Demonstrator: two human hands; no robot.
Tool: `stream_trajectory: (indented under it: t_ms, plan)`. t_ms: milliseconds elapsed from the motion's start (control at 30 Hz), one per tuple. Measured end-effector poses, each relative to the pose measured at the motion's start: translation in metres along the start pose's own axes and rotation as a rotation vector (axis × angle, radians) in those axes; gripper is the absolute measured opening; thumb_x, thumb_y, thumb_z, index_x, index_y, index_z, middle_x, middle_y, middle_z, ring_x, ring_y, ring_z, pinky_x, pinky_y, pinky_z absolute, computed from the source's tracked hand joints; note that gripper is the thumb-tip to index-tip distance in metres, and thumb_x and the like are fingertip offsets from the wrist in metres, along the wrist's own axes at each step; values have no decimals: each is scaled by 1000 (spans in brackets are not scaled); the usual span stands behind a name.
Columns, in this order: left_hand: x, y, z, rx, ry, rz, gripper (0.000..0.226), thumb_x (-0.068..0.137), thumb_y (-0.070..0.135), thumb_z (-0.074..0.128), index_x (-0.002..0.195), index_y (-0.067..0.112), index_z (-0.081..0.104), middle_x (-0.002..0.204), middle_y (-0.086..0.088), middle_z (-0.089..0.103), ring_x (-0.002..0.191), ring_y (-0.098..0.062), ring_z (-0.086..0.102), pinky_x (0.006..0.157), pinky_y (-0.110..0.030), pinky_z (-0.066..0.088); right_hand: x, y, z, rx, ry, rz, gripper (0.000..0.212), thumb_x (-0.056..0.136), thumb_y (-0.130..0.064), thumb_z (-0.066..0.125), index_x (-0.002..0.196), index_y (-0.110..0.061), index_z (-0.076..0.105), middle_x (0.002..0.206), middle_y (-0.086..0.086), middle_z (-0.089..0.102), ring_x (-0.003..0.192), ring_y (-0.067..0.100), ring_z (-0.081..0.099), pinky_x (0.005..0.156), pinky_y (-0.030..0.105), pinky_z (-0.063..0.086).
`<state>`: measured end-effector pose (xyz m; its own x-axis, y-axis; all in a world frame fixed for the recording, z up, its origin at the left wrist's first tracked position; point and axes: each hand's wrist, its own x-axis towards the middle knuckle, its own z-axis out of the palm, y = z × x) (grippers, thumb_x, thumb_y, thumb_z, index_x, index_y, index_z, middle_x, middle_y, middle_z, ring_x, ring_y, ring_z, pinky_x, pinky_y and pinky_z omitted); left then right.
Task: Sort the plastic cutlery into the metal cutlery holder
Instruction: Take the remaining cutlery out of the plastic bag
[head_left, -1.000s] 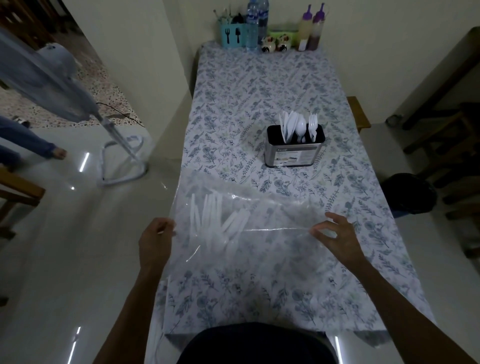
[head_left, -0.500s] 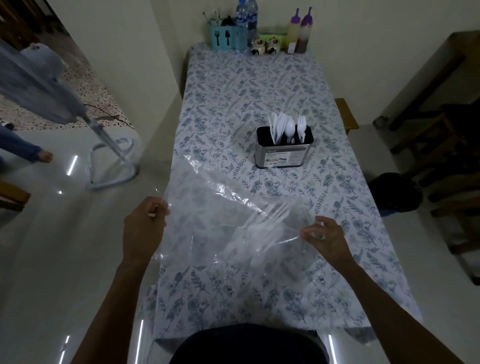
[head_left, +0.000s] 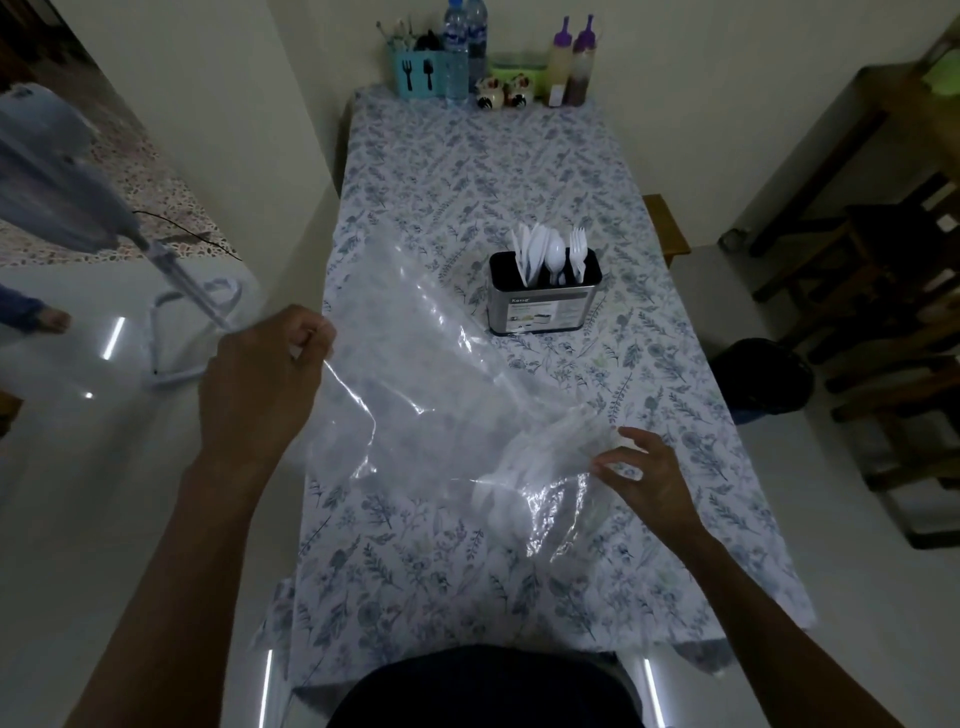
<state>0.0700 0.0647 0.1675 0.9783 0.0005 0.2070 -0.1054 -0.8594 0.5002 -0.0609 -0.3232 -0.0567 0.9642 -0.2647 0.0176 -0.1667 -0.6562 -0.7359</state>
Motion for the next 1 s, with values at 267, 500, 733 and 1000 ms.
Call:
stream_trajectory:
  t_ms: [267, 500, 733, 1000]
  plan:
    - [37, -3, 10, 232, 15, 57, 21, 100, 30, 59, 102, 15, 74, 101, -20, 73, 93, -47, 63, 77, -49, 51, -9, -18, 2, 36, -5, -17, 16, 76, -46, 78, 90, -39, 77, 132, -13, 54, 126, 11, 45, 107, 42, 41]
    - [50, -10, 11, 112, 97, 90, 17, 99, 28, 60, 99, 19, 75, 104, -12, 77, 93, -38, 69, 84, -46, 52, -16, -33, 0, -9, 22, -45, 12, 80, -37, 80, 91, -36, 77, 120, -10, 55, 116, 11, 47, 100, 37, 43]
    - [63, -25, 18, 158, 197, 137, 21, 97, 34, 58, 99, 22, 75, 104, -6, 78, 93, -34, 70, 86, -41, 46, -19, -41, 5, -24, 38, -55, 12, 78, -28, 84, 89, -32, 78, 115, -7, 57, 114, 13, 53, 100, 12, 33]
    - [23, -9, 71, 184, 89, 106, 53, 91, 46, 66, 132, 14, 55, 133, -14, 57, 116, -37, 56, 99, -49, 36, -7, -59, 17, -43, 44, -61, 12, 79, -25, 84, 85, -31, 77, 99, -11, 59, 99, 14, 59, 92, 22, 42]
